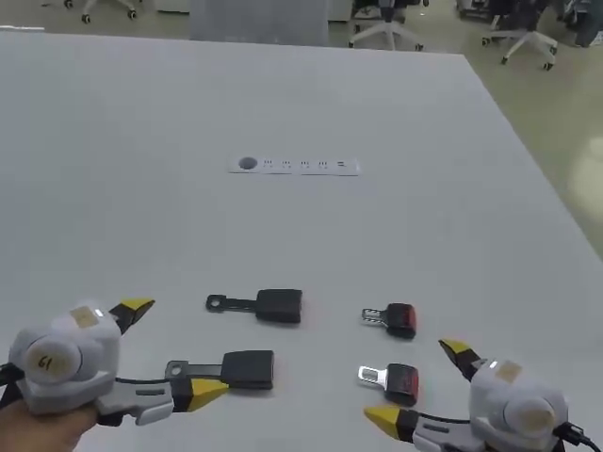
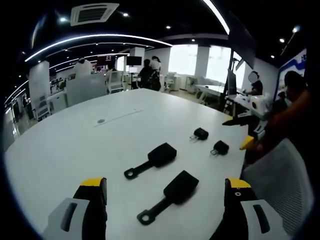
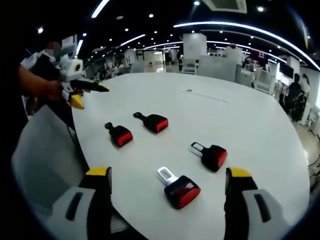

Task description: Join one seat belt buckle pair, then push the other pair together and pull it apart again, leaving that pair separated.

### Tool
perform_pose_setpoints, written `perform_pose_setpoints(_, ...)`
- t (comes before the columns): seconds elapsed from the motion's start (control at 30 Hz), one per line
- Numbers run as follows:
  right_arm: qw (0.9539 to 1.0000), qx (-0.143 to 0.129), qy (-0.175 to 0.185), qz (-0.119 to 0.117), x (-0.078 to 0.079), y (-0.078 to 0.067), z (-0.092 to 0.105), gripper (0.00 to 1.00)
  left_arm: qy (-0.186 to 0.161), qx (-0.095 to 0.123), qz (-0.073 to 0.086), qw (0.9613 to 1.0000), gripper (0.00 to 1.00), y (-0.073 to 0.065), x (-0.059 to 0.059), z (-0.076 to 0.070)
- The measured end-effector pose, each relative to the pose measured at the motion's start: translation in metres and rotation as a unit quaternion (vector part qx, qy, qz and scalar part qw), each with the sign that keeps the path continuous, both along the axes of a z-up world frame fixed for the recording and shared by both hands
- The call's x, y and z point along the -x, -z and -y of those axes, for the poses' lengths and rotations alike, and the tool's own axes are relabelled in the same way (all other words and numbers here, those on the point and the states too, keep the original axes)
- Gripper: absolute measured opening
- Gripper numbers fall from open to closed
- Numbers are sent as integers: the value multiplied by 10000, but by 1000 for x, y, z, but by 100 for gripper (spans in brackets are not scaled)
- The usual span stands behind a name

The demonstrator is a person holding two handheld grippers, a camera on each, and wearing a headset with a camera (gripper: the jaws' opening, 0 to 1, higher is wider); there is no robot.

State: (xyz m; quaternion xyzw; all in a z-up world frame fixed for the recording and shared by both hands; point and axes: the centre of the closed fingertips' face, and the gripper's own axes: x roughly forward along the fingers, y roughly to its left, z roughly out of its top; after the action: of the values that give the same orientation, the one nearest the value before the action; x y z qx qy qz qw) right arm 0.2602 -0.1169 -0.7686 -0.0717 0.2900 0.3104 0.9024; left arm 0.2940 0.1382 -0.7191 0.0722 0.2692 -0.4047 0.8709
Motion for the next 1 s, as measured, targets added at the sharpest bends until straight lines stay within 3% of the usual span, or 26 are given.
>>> perform_pose_setpoints(0.67,9970,254,-659,-328,0,23,-3,91,865,-401,-127,9954,99,30,1,27)
perform_pose_setpoints(1.0,9931,375,-966,-549,-2,36,1,85,1212,-627,-266,9903,96,50,2,34)
